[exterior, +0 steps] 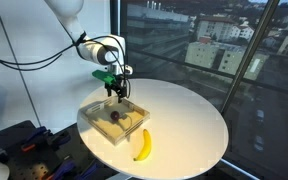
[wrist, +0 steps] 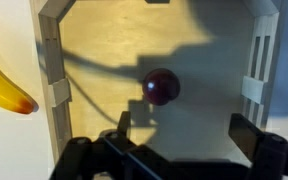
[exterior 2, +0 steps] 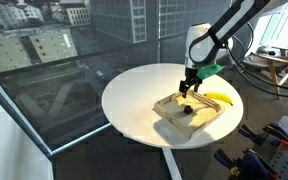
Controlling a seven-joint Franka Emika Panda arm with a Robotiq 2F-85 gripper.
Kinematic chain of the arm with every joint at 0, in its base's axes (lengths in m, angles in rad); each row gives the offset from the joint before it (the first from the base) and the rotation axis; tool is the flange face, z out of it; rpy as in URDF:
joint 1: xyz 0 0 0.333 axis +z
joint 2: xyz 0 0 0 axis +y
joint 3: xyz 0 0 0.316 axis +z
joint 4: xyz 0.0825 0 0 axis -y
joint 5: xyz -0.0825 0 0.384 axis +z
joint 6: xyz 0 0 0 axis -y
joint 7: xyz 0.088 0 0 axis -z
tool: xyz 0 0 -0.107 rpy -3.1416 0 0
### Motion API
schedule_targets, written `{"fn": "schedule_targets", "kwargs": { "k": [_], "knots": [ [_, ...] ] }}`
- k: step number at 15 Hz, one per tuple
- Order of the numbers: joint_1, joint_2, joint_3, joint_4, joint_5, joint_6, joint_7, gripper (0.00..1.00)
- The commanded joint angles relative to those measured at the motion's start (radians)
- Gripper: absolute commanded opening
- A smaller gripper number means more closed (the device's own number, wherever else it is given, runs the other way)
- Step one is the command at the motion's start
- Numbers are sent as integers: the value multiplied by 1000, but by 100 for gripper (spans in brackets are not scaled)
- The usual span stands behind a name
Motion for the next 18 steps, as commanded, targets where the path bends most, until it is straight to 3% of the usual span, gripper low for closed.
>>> {"fn": "schedule_targets", "kwargs": {
  "k": [1,18],
  "knots": [
    [14,12,-13,-5,-19,32,12,100],
    [13,83,-23,1,-18,87,3,100]
  ]
}}
